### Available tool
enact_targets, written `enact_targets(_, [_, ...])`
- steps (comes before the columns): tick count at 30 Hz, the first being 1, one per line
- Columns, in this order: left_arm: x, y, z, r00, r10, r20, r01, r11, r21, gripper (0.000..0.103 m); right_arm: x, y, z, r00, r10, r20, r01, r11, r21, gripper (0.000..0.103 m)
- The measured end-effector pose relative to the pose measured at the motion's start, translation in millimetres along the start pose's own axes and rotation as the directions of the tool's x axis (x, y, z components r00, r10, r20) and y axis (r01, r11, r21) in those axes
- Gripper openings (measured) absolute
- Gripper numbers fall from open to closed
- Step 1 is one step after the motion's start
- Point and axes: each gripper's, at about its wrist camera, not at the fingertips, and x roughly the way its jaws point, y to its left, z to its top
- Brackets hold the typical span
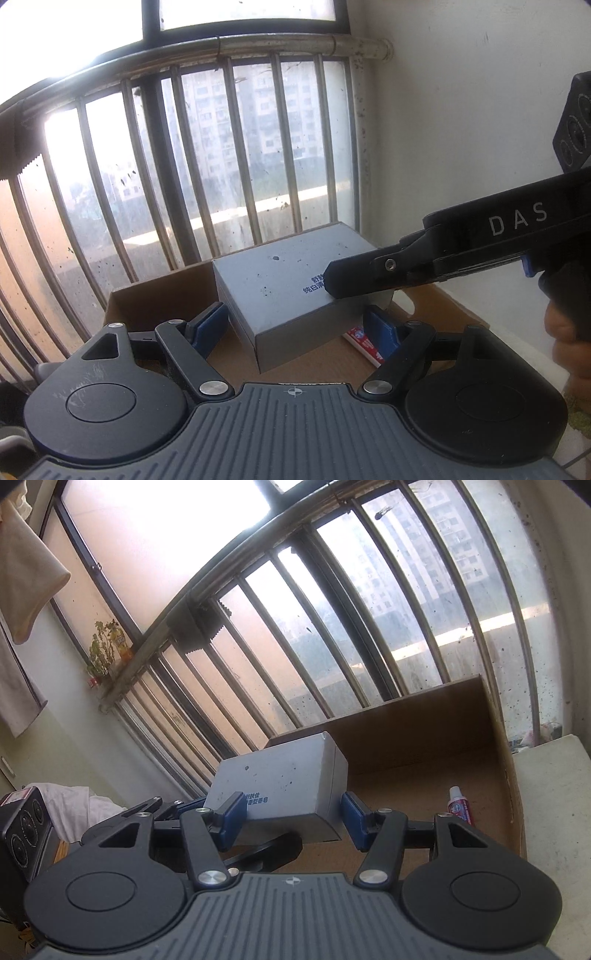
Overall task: Organize objects
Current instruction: 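Carry the white box over into the cardboard box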
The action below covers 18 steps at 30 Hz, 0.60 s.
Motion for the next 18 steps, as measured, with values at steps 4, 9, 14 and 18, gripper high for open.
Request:
enact_targets(4, [21.2,8.7,6.3,0.999,-0.003,-0.041,0.004,1.000,0.009,0.080,21.0,-9.8,12.5,0.999,-0.011,-0.044,0.012,1.000,0.014,0.061])
enact_targets(9, [51.4,25.5,9.2,0.994,-0.036,-0.108,0.032,0.999,-0.036,0.080,50.8,-25.6,27.3,0.993,-0.020,-0.113,0.026,0.999,0.044,0.061])
enact_targets(14, [86.7,39.0,5.9,0.980,-0.069,-0.188,0.054,0.995,-0.084,0.080,87.2,-47.1,39.3,0.976,-0.037,-0.213,0.055,0.995,0.079,0.061])
enact_targets(18, [118.8,49.6,-0.1,0.960,-0.097,-0.262,0.069,0.991,-0.114,0.080,118.5,-64.7,42.7,0.955,-0.063,-0.291,0.093,0.991,0.093,0.061])
